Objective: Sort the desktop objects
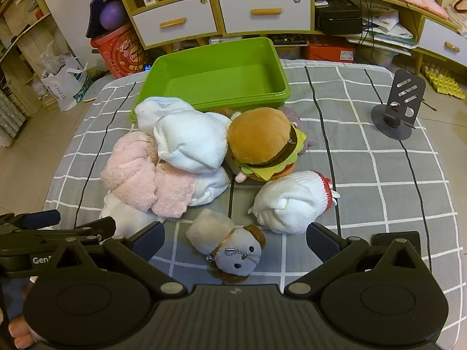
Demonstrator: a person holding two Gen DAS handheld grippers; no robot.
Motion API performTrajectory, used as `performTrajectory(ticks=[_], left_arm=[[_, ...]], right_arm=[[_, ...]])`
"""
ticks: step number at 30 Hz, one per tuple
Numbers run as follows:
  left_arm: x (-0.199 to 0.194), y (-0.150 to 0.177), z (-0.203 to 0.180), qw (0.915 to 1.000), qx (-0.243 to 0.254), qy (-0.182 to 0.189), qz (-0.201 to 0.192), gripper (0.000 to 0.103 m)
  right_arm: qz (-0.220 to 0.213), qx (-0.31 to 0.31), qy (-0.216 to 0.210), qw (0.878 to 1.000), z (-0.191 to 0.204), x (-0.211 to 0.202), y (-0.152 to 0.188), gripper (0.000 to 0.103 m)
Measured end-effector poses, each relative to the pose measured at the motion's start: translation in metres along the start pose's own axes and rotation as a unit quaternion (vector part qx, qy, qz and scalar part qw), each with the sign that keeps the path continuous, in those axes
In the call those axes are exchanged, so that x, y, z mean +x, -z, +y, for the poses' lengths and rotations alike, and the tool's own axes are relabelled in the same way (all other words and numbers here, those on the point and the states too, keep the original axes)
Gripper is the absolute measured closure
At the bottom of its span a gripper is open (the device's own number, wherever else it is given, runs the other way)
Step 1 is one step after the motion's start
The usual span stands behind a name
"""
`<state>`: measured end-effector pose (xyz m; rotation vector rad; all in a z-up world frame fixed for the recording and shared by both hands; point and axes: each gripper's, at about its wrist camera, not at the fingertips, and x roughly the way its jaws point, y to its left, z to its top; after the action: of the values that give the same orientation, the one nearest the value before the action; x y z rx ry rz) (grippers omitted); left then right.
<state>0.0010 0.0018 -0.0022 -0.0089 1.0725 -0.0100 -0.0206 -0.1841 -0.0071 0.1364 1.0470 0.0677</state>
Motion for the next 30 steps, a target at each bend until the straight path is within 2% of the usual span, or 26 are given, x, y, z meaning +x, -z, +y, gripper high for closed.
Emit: performTrajectory(ticks=[30], left_arm=[[0.0012,0.0006,-0.0023,1.0,0.003,0.0,0.001,0.0]], right_arm=[[0.001,0.001,0.002,1.0,-0.0007,0.0008,-0.0005,0.0]])
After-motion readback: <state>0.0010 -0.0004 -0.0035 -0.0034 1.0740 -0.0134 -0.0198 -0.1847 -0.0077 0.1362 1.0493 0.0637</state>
